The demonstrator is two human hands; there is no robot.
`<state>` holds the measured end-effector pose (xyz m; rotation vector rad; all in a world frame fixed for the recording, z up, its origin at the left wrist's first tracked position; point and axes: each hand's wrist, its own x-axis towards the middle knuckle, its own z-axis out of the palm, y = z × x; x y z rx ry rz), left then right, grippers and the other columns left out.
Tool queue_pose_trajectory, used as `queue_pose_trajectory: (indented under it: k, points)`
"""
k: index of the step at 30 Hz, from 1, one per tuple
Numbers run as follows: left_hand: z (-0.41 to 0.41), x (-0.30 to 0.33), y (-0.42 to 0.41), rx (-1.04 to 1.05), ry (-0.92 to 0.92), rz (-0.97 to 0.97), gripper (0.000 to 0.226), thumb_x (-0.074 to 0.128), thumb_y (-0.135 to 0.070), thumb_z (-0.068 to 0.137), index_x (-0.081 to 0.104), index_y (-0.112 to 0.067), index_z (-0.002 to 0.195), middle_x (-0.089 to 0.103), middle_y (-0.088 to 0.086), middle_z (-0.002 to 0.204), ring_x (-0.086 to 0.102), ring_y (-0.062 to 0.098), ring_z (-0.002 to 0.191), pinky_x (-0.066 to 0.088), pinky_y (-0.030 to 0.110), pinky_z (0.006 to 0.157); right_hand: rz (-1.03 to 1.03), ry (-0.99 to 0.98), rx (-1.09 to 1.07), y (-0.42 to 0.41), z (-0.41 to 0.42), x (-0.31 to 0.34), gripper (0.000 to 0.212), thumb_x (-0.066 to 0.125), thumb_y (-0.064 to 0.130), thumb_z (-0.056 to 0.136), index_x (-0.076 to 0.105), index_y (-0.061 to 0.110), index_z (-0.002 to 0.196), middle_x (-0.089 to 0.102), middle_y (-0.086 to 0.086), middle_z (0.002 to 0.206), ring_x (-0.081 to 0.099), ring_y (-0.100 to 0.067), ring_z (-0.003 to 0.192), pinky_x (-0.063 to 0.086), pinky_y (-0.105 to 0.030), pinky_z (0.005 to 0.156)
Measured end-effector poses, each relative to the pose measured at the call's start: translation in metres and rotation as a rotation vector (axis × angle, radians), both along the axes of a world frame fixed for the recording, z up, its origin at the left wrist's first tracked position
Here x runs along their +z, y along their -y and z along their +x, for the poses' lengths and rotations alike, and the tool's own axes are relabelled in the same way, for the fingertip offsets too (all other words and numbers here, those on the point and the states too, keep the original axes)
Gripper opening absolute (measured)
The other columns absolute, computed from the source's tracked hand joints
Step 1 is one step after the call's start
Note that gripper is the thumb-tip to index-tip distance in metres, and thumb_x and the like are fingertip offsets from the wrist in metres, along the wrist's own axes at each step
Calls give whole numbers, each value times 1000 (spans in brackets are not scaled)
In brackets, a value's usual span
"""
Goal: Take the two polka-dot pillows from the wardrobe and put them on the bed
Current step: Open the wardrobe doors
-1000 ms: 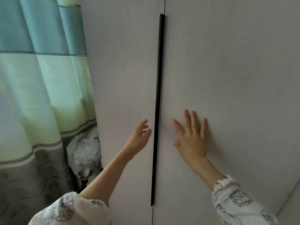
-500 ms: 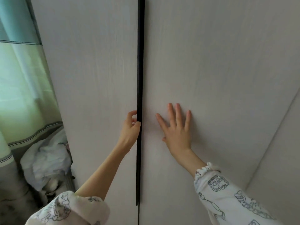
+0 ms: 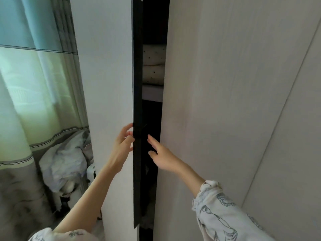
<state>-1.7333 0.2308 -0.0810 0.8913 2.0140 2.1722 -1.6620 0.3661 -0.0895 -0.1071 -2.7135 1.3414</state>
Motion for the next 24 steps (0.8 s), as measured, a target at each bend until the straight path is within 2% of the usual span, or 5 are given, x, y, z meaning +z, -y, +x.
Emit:
queue_pose_trajectory:
  k: [3,9,14,17,24]
  points:
    - [12,4,37,-20,39,-8,46,40,-4,88,53,-43,110,61,0,98,63,4,90,48,26,75,-92,24,40,41,-1,0,61,36,14,98,5,34,147,16,4,155,19,-19,141,21,-35,113]
    - [18,4,117,21,99,-21,51,39,0,85,55,-37,117,61,6,103,60,16,102,48,39,88,-234,-15,173,117,6,-8,58,32,8,99,11,33,147,23,3,153,28,-4,133,25,-16,99]
    - [15,1,174,78,103,25,48,37,-3,88,55,-40,115,65,4,95,64,8,96,49,36,83,-261,-17,249,168,-2,-5,54,31,7,99,16,28,147,23,6,153,44,-1,115,37,-20,96]
    - [4,2,212,77,118,24,45,37,-5,91,55,-37,117,66,6,98,62,14,102,47,41,89,-359,33,284,202,-9,-7,56,32,7,99,12,30,147,15,7,155,24,-10,138,26,-34,112]
    - [-43,-1,298,106,114,31,48,35,0,90,59,-30,118,68,3,99,62,14,104,49,40,88,-482,45,317,288,-48,-17,60,32,6,99,7,33,146,13,5,155,17,-8,140,24,-33,113]
